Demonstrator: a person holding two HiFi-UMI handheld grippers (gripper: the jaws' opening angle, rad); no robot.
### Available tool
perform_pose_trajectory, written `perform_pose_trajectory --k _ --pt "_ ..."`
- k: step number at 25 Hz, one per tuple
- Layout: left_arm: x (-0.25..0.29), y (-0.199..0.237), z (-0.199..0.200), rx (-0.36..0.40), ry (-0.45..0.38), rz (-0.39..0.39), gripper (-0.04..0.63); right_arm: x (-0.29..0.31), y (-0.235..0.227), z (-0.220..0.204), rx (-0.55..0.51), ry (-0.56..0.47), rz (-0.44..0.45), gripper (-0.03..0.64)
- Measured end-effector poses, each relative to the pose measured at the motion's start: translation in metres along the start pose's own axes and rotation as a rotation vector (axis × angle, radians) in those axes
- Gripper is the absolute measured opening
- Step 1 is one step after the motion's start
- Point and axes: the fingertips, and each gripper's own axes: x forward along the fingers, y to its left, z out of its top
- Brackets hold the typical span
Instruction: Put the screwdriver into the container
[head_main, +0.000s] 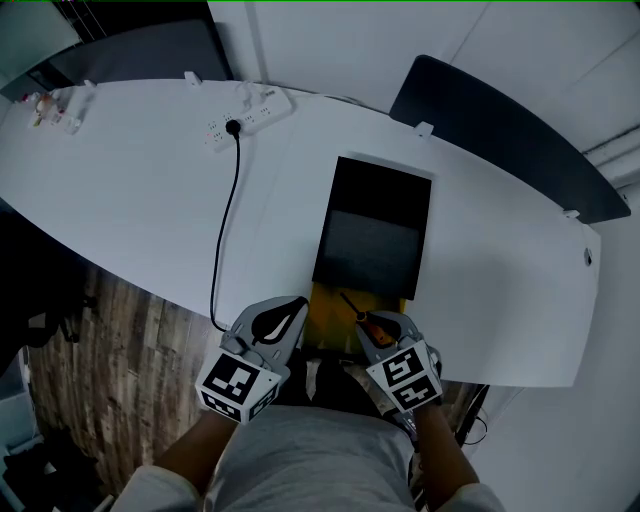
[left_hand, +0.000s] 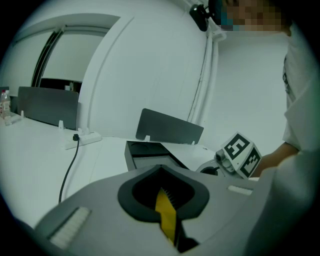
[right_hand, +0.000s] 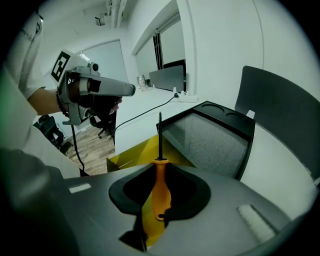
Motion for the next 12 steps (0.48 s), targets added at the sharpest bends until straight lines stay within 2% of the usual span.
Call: perform_pose_trajectory --k 12 --pt "0.004 0.001 -0.012 -0.009 0.011 -0.011 0.000 0.029 0.005 -0.026 -0.066 0.128 0.018 0.086"
